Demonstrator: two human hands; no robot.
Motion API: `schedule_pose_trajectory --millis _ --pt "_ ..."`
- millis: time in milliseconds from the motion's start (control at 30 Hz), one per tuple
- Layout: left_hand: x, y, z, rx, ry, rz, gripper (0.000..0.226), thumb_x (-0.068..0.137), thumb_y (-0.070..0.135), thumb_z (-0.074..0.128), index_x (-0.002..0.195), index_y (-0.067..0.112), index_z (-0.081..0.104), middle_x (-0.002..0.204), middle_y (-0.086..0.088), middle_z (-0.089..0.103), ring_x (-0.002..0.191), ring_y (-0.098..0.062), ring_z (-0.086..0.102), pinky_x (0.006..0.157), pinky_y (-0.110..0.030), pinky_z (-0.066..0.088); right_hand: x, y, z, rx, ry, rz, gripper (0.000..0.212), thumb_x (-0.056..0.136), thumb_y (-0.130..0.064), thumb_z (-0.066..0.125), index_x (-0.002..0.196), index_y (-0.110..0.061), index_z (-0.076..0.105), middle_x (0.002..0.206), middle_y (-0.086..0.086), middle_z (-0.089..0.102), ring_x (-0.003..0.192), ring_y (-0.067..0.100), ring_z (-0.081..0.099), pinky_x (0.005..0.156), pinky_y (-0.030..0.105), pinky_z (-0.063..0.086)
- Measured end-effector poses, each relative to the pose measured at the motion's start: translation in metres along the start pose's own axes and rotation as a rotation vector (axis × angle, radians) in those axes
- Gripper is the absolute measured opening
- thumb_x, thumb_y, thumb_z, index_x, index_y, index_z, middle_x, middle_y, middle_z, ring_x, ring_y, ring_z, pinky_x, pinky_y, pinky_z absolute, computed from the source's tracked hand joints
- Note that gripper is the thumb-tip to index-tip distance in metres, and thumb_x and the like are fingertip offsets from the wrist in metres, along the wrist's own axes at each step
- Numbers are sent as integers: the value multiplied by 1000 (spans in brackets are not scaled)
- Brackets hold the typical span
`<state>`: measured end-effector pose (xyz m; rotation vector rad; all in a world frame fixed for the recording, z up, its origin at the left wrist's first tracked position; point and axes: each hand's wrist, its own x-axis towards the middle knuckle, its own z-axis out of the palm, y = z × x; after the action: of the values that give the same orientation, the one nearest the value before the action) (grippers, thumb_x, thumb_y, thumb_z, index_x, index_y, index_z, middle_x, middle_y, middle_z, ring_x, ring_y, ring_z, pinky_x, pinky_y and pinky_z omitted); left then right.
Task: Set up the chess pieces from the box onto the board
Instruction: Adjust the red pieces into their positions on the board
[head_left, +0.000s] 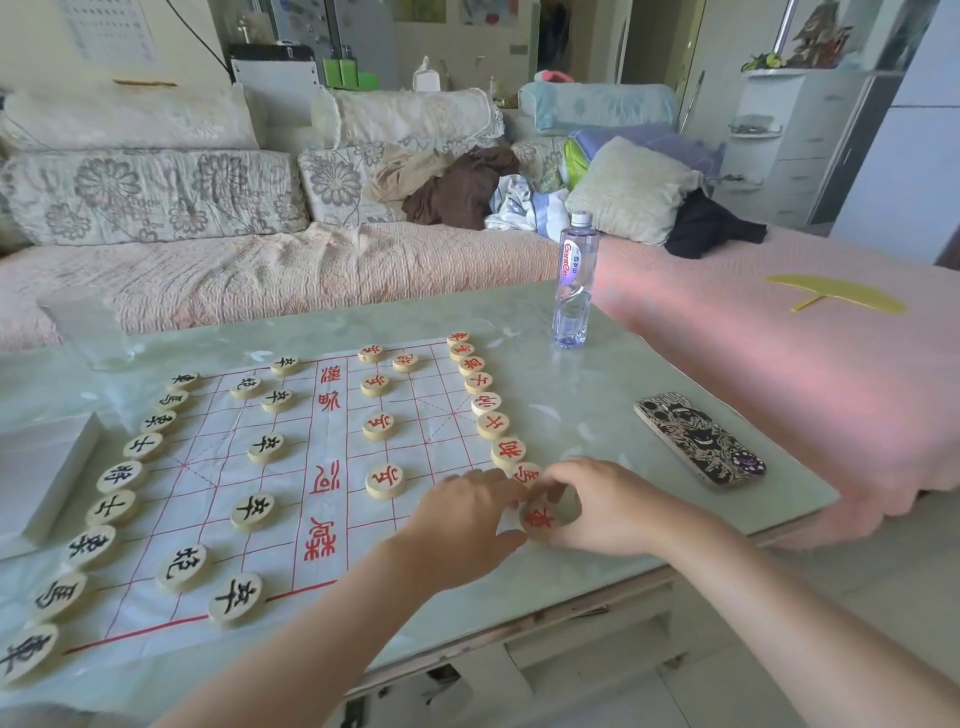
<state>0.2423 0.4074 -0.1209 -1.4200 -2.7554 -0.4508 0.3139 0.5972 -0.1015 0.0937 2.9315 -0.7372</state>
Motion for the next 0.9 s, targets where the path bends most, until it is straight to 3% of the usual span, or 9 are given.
schedule_pose_trajectory --millis 333,567,767,900 --pt "5 9 9 10 38 -64 44 85 57 51 123 36 55 110 13 60 102 -13 53 84 -33 47 8 10 -5 18 -31 52 49 65 -40 83 111 -36 67 100 -16 67 96 4 62 87 28 52" --pt "6 7 7 -24 35 -83 43 82 59 55 118 35 57 106 15 59 100 -11 54 85 -32 48 13 10 -17 93 -24 80 38 75 -48 77 109 -38 65 99 -18 65 92 1 61 76 18 46" --pt "13 -2 -2 -7 114 -140 36 90 46 52 122 30 56 108 13 59 102 -12 51 85 -28 45 35 1 -16 -6 103 143 41 86 -51 65 122 -32 62 115 -11 64 109 14 60 95 33 48" --pt "14 -5 1 -6 90 -165 33 92 40 50 123 32 58 112 11 60 104 -14 49 85 -28 44 48 -7 -15 -56 37 132 41 90 -23 55 128 -34 63 126 -6 63 115 19 58 98 33 48"
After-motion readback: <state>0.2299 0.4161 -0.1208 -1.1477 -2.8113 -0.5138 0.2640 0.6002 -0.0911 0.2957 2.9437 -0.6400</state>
